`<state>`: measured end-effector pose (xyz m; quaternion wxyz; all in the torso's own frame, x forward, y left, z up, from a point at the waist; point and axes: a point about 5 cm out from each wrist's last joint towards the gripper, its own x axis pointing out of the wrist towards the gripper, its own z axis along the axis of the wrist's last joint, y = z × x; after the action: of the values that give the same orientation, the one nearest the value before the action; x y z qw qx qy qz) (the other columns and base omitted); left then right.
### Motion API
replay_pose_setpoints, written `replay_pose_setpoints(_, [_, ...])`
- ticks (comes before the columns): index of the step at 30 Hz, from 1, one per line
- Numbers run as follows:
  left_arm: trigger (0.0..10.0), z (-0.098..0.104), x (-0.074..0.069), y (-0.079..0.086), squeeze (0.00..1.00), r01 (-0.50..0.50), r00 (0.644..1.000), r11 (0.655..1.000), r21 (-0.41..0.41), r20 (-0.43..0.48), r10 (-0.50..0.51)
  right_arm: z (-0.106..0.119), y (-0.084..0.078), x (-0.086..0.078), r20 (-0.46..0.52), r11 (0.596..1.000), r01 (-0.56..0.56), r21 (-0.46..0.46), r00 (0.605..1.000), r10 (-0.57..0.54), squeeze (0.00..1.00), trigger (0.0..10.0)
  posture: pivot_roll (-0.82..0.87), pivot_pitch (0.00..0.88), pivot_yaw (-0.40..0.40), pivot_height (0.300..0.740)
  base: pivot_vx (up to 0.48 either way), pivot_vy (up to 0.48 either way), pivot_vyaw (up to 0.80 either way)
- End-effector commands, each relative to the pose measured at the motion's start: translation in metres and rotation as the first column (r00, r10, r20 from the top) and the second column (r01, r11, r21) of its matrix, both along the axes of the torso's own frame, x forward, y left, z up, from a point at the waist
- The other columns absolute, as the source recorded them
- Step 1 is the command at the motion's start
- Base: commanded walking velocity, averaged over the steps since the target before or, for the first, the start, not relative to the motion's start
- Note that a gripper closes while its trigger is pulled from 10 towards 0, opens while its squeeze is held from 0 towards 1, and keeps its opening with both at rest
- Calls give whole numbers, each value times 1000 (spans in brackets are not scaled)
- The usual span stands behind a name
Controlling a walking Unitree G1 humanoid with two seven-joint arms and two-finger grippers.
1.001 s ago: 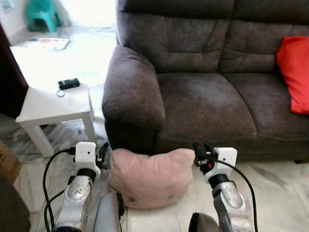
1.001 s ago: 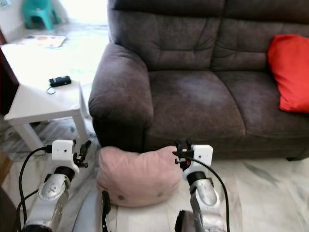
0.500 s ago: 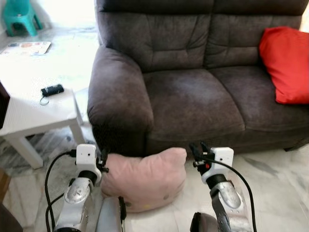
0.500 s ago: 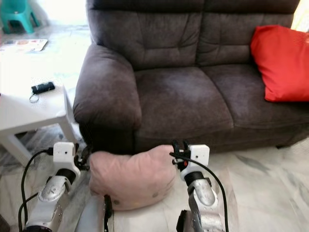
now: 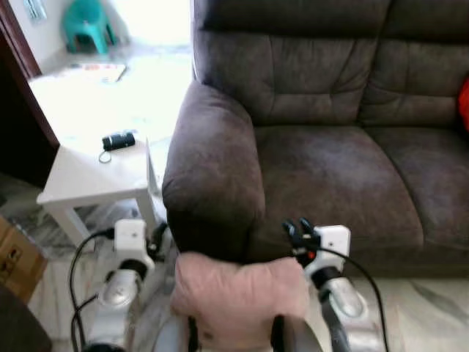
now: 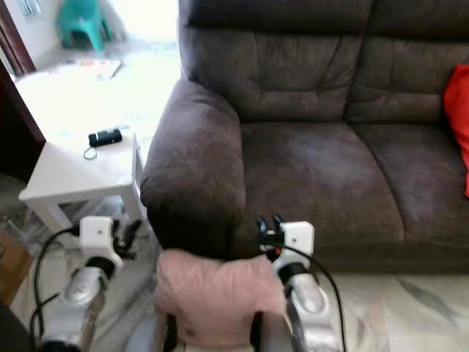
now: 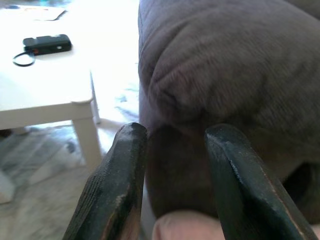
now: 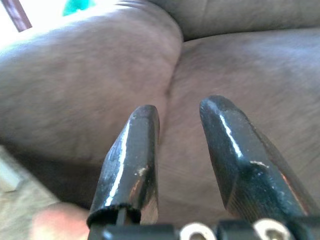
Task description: Move the pillow to the sofa from floor
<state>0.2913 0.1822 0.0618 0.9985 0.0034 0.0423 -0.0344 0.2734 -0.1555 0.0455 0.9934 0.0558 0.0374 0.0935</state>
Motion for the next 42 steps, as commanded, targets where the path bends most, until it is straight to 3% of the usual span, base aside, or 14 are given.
replay_pose_setpoints(1, [10000, -4, -2, 6, 0, -10, 1000, 1000, -20, -29, 9, 0, 6, 0, -7, 1000, -13, 12, 1000, 13, 0, 10000, 74, 0, -53, 546, 0, 0, 0])
replay_pose_setpoints(6, [10000, -17, -8, -2, 0, 103, 988, 994, -34, -113, -106, -1, 4, 1, -10, 1000, 9, 18, 1000, -8, 0, 10000, 76, 0, -53, 546, 0, 0, 0])
replay_pose_setpoints(8, [10000, -24, -13, -4, 0, 155, 980, 985, 76, -139, -144, -1, 2, 1, -5, 1000, 22, 18, 1000, -22, 0, 10000, 73, 0, -52, 546, 0, 0, 0])
replay_pose_setpoints(10, [10000, -23, -14, -4, 0, 137, 984, 989, 56, -123, -129, -3, -1, 0, -7, 999, 49, 12, 999, -49, 0, 10000, 73, 0, -53, 546, 0, 0, 0])
replay_pose_setpoints(13, [10000, -22, -14, -9, 0, 160, 982, 983, 89, -119, -149, -8, -9, -2, -28, 993, 119, 14, 993, -118, 0, 10000, 82, 0, -55, 546, 0, 0, 0])
replay_pose_setpoints(17, [10000, -29, -15, -11, 0, 182, 972, 981, 74, -166, -168, -14, -13, -3, -59, 987, 160, 22, 986, -158, 0, 10000, 74, 0, -48, 546, 0, 0, 0])
replay_pose_setpoints(30, [10000, -48, -17, 3, 0, 134, 963, 989, 58, -245, -116, -14, -8, -2, -54, 987, 157, 22, 986, -156, 0, 10000, 66, 0, -40, 546, 0, 0, 0])
replay_pose_setpoints(42, [10000, -55, -15, 1, 0, 126, 959, 991, 44, -261, -111, -8, -6, 1, -31, 993, 118, 10, 993, -118, 0, 10000, 63, 0, -53, 546, 0, 0, 0])
